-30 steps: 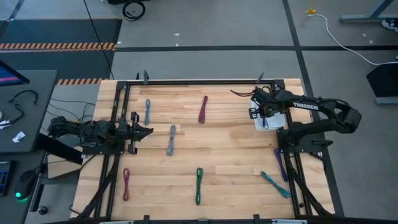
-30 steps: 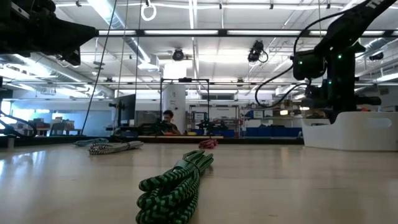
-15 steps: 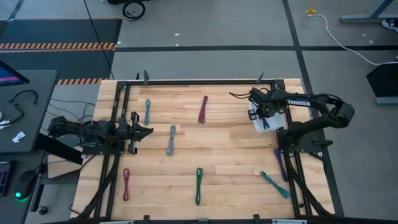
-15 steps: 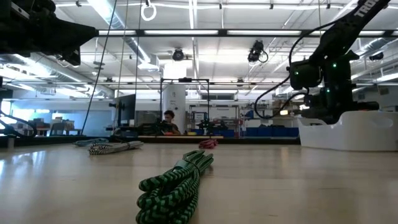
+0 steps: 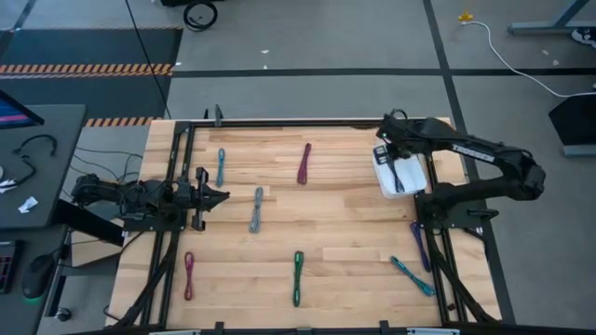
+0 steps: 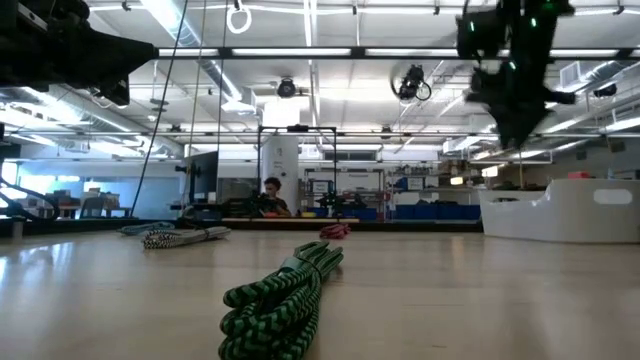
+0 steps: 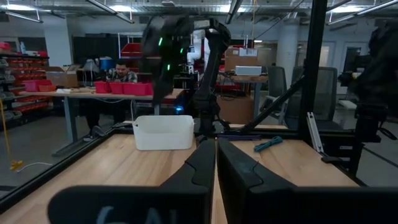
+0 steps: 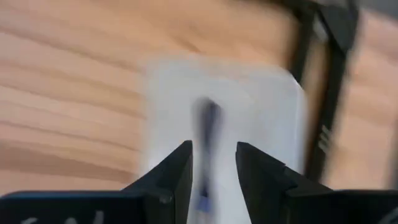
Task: Pick and place USB-C Cables
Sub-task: Put the white charger cable into the white bin
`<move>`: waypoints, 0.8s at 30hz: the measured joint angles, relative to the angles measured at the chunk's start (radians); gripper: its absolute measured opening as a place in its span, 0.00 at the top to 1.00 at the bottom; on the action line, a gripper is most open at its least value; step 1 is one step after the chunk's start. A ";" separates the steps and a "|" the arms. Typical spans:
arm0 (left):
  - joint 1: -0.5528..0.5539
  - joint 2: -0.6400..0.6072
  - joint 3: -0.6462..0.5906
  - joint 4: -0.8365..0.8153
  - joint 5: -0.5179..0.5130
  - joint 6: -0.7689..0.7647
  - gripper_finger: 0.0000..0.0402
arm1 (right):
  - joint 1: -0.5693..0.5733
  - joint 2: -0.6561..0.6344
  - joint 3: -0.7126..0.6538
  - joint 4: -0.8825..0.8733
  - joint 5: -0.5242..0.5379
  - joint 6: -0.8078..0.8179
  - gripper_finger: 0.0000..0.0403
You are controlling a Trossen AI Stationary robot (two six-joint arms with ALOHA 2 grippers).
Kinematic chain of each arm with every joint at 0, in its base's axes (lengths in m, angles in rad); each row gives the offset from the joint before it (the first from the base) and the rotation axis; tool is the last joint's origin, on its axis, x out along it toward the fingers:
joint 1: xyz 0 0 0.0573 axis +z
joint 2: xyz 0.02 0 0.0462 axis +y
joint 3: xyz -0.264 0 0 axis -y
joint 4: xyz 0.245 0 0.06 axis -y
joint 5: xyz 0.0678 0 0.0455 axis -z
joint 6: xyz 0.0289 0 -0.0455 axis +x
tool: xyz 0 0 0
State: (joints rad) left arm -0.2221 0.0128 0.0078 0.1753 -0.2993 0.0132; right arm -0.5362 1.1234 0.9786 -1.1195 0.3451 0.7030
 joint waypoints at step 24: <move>0.000 0.000 0.000 0.008 -0.102 0.000 0.97 | 0.350 0.893 0.363 1.423 -0.970 -0.737 0.65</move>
State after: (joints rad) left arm -0.2218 0.0128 0.0078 0.1837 -0.4017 0.0135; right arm -0.1864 2.0167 1.3418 0.3038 -0.6247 -0.0340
